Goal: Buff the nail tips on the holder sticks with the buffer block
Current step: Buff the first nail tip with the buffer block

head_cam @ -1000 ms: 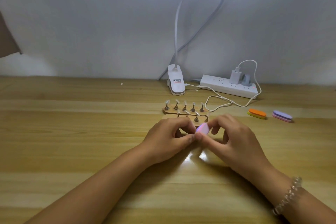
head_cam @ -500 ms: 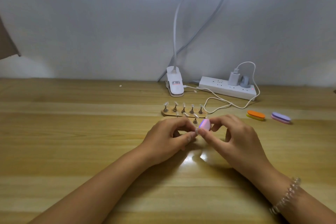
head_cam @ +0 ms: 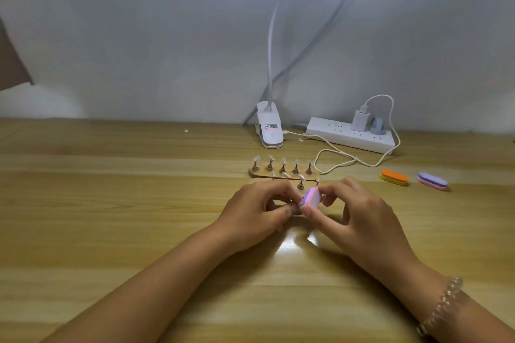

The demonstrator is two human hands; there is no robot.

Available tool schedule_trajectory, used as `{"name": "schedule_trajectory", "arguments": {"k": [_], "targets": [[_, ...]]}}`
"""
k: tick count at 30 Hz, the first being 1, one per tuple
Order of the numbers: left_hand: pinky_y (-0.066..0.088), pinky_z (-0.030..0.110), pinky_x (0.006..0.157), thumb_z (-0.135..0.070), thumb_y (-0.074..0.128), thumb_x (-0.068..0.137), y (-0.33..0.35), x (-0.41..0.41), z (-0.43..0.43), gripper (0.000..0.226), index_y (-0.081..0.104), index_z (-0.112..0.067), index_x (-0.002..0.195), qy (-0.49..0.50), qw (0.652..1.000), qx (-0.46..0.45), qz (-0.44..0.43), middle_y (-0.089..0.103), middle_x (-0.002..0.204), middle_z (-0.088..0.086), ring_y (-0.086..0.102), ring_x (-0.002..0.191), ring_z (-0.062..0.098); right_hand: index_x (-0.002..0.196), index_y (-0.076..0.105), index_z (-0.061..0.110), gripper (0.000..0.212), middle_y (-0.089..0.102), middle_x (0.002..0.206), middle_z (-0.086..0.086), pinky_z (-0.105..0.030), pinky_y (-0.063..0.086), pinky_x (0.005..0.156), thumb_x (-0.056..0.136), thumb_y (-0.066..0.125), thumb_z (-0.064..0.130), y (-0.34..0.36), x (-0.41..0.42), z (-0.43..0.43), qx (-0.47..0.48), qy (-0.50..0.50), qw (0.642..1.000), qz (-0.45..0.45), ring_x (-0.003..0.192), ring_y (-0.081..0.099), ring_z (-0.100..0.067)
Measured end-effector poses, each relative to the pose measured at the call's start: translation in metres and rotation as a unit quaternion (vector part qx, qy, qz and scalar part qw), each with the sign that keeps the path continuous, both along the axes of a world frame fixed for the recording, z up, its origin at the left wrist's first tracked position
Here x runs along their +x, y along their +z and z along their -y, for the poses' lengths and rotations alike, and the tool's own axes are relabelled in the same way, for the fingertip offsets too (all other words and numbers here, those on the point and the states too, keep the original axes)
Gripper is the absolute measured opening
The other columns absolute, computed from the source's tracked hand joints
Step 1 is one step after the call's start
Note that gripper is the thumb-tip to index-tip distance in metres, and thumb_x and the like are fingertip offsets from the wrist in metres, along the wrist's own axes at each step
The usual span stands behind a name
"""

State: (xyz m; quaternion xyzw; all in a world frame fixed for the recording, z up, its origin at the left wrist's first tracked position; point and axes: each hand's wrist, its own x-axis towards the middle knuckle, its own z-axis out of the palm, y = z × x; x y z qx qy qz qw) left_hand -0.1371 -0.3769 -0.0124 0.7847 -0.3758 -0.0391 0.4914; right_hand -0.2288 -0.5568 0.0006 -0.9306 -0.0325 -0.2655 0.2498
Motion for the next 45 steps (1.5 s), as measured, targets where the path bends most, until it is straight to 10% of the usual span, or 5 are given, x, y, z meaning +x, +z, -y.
{"name": "schedule_trajectory", "arguments": {"k": [19,35,41,45], "targets": [[0.032,0.002,0.056,-0.011,0.069,0.088,0.004,-0.003,-0.002,0.015,0.075,-0.024,0.091,0.012,0.997,0.056,0.058,0.065,0.079,-0.020,0.050,0.059,-0.018,0.081,0.053,0.030,0.049,0.048,0.077,0.015,-0.026,0.034,0.053,0.070,0.056,0.078,-0.001,-0.001,-0.004,-0.039,0.009,0.999,-0.008,0.065,0.046,-0.002],[0.033,0.007,0.060,-0.010,0.066,0.091,0.003,-0.003,-0.003,0.016,0.074,-0.022,0.098,0.014,0.996,0.050,0.065,0.068,0.084,-0.016,0.052,0.064,-0.014,0.080,0.058,0.030,0.045,0.052,0.076,0.014,-0.027,0.039,0.055,0.073,0.058,0.075,-0.003,0.002,-0.003,-0.016,0.021,1.000,-0.004,0.065,0.049,-0.003],[0.051,0.037,0.067,-0.018,0.054,0.102,0.006,-0.007,-0.002,0.013,0.066,-0.021,0.100,0.007,1.000,0.026,0.014,0.075,0.094,-0.014,0.066,0.084,0.006,0.085,0.065,0.031,0.035,0.060,0.083,0.009,-0.025,0.035,0.063,0.075,0.057,0.063,0.002,0.009,0.012,0.127,-0.034,0.991,0.038,0.070,0.052,-0.007],[0.053,0.044,0.073,-0.036,0.046,0.094,0.007,-0.008,-0.003,0.021,0.064,-0.026,0.099,0.017,0.998,0.059,0.031,0.065,0.083,-0.017,0.060,0.069,0.005,0.096,0.063,0.031,0.039,0.054,0.087,0.015,-0.021,0.036,0.057,0.079,0.058,0.066,0.000,0.002,-0.004,0.012,0.035,0.999,0.026,0.065,0.049,0.000]]}}
